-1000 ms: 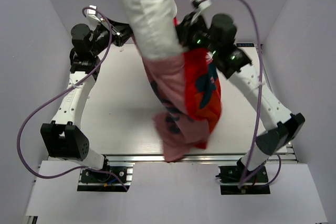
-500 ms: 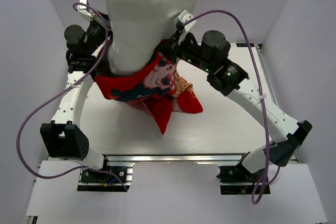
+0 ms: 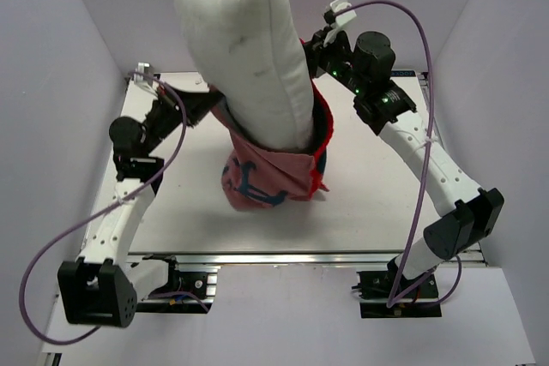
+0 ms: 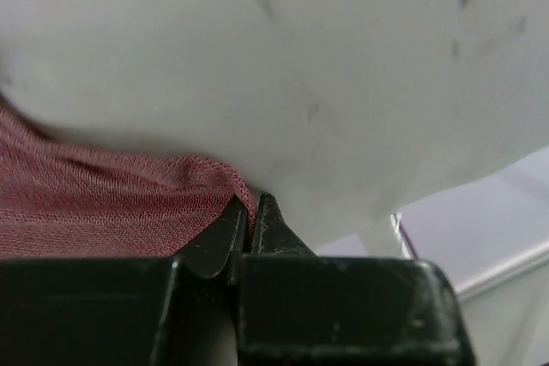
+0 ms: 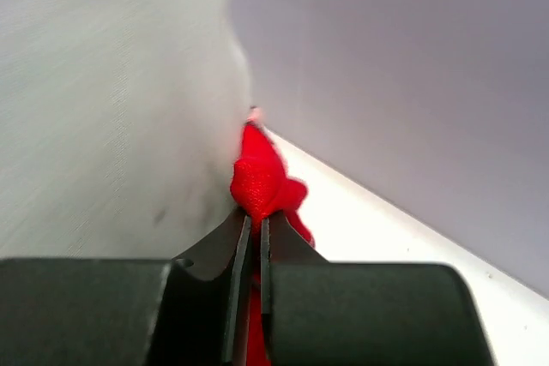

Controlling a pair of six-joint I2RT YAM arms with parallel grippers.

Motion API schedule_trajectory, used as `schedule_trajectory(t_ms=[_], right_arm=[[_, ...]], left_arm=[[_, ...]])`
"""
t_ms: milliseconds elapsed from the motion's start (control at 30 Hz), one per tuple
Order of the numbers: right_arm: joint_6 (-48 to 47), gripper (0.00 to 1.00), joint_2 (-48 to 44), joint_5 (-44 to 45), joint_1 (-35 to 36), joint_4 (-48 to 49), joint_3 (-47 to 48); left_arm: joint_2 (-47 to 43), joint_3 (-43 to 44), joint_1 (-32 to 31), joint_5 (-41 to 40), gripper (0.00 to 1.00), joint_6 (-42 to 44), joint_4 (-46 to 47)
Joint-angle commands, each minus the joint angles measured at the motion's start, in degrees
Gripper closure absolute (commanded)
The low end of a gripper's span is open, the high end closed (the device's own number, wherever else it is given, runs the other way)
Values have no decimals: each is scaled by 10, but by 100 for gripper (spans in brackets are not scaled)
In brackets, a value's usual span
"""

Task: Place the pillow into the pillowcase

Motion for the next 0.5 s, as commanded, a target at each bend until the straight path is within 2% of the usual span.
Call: schedule_trajectory(t_ms=[0, 200, 367, 467], right_arm=[[24, 100, -63, -45, -7, 112, -14], [49, 100, -137, -129, -7, 147, -148], [35, 100, -191, -137, -15, 84, -222], [28, 100, -243, -144, -38, 56, -320]], left_arm=[[-54, -40, -2, 9, 100, 22, 28], [-91, -73, -2, -14, 100, 60, -61], [-103, -66, -2, -19, 100, 64, -122], [-153, -101, -2, -52, 100, 75, -275]])
